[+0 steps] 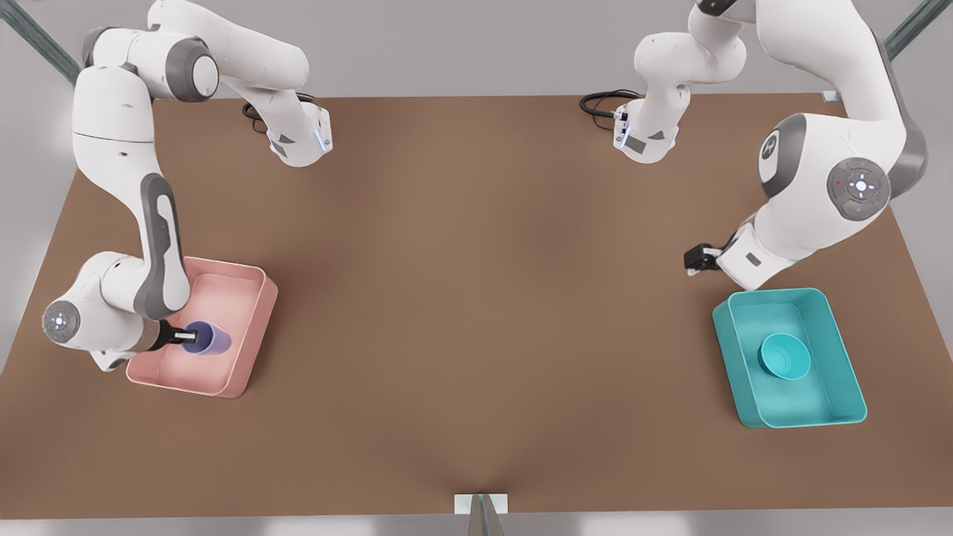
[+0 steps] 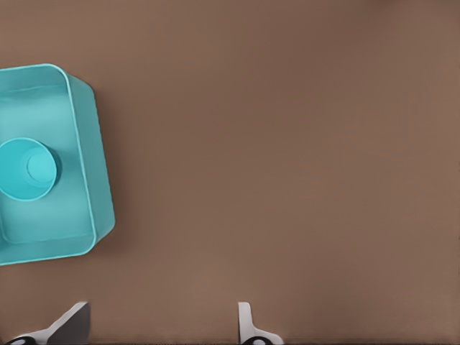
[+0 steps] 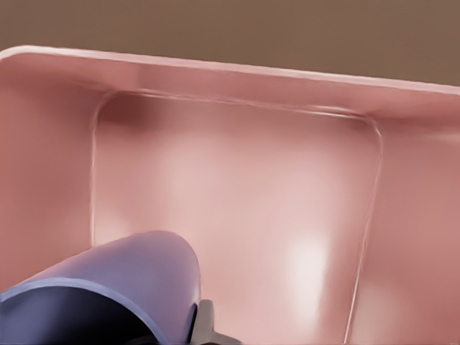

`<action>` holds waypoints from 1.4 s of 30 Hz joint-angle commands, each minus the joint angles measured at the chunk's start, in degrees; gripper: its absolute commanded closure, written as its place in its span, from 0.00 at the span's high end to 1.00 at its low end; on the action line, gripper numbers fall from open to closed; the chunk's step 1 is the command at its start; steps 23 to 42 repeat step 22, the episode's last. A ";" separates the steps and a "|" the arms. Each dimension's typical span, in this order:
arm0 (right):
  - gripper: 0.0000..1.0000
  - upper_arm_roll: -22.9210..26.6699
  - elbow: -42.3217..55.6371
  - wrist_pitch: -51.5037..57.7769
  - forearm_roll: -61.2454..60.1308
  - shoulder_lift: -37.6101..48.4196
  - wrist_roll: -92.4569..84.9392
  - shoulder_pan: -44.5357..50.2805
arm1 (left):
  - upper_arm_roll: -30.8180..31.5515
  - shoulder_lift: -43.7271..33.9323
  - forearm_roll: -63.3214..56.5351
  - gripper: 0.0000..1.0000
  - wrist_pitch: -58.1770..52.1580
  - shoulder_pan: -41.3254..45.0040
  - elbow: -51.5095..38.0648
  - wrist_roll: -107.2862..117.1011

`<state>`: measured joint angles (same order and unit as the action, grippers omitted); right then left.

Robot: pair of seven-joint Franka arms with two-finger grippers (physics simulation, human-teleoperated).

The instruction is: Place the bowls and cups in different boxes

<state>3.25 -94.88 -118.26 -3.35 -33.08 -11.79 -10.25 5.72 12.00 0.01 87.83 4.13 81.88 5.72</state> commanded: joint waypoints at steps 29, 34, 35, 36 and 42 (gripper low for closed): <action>1.00 -0.18 12.44 42.50 3.44 26.05 15.40 9.02 | 0.17 -0.04 -0.01 1.00 -3.72 -0.09 -0.06 4.48; 1.00 -0.18 12.44 42.50 3.44 26.05 15.40 9.02 | 0.17 -0.04 -0.01 1.00 -3.72 -0.09 -0.06 4.48; 1.00 -0.18 12.44 42.50 3.44 26.05 15.40 9.02 | 0.17 -0.04 -0.01 1.00 -3.72 -0.09 -0.06 4.48; 1.00 -0.18 12.44 42.50 3.44 26.05 15.40 9.02 | 0.17 -0.04 -0.01 1.00 -3.72 -0.09 -0.06 4.48; 1.00 -0.18 12.44 42.50 3.44 26.05 15.40 9.02 | 0.17 -0.04 -0.01 1.00 -3.72 -0.09 -0.06 4.48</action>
